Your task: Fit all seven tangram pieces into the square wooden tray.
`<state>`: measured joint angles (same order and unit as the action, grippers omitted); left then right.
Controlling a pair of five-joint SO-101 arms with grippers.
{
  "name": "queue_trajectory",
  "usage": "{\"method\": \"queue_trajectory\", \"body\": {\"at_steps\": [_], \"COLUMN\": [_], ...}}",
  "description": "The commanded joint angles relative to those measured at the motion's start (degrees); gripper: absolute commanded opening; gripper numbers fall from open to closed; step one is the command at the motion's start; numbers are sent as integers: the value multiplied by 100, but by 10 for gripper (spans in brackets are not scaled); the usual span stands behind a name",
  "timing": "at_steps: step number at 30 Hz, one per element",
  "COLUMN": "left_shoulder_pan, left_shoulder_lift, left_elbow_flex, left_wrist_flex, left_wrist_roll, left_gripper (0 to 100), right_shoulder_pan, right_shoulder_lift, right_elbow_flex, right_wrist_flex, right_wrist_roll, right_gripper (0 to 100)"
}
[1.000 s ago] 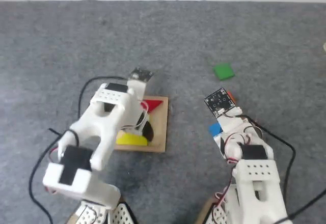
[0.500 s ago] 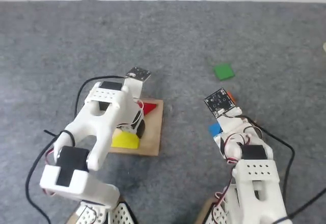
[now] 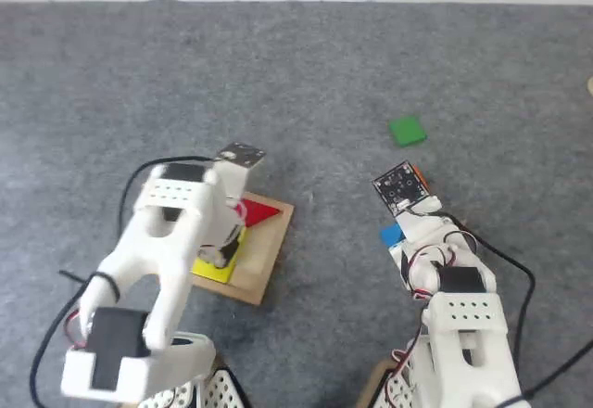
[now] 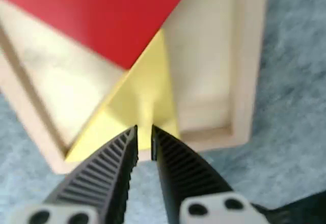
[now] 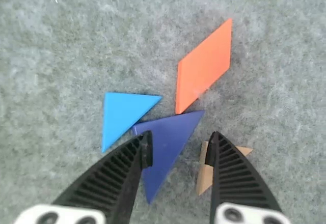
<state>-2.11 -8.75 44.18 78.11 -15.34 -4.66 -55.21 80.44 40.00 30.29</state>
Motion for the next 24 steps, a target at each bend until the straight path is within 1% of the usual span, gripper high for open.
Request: {"method": "queue_trajectory", "body": {"at_steps": [1,3,7,9,12,15,18,24], "left_shoulder_pan": [-527,-642,-527,-308,229,615,527,-123], "left_shoulder_lift": [-343,-448,-941,-1108,-1108,-782,-167,721], "left_elbow_flex": [-48,-119,-92,-48,66,295,321,119], "left_wrist_flex": [88,105,114,114,26,-387,-589,-615], "left_wrist_roll": [-457,-536,-501,-492,-396,-141,-167,-800], "left_gripper": [48,81,209,219,222,222,217,217], "right_shoulder_pan": [57,57,48,48,48,48,48,48], "right_shoulder_lift": [-110,-110,-110,-110,-110,-110,-110,-110], "right_elbow_flex": [-18,-18,-18,-18,-18,-18,-18,-18], "right_wrist_flex": [-101,-110,-110,-127,-145,-119,-110,-119], "right_wrist_roll": [53,53,53,53,53,53,53,53], "right_gripper": [183,183,183,183,183,183,183,183]}}
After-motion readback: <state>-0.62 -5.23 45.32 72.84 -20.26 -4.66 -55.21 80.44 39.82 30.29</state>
